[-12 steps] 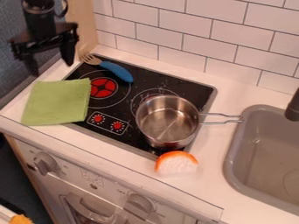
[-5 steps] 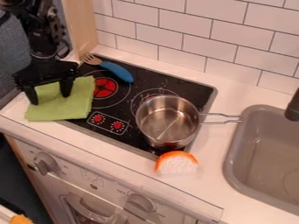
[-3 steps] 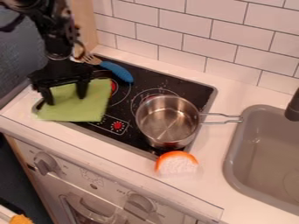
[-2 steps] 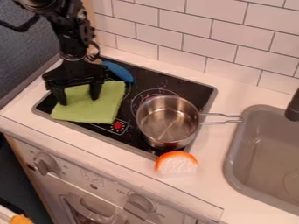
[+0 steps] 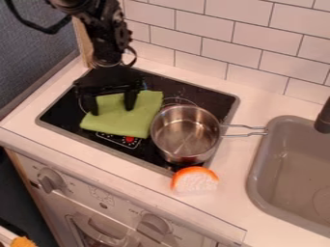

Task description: Move the green towel from bottom left side to right and upper part of the burner

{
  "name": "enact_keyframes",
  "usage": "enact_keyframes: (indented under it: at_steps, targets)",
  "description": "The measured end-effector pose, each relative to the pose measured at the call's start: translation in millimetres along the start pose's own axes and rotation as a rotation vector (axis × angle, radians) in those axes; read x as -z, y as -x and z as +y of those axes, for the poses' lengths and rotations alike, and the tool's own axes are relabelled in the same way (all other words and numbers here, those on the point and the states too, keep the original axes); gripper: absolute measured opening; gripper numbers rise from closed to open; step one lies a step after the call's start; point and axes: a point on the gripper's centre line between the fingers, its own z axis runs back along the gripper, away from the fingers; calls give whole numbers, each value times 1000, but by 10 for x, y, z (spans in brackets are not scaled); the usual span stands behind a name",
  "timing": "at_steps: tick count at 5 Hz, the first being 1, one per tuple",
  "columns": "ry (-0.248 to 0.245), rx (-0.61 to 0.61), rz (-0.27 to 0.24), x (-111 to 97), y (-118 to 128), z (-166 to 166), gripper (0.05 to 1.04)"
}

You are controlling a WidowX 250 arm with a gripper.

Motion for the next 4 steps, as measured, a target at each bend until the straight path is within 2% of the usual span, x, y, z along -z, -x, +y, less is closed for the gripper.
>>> enact_keyframes:
  at_steps: [4]
  targets:
    - [122, 121, -12, 31, -150, -850, 999]
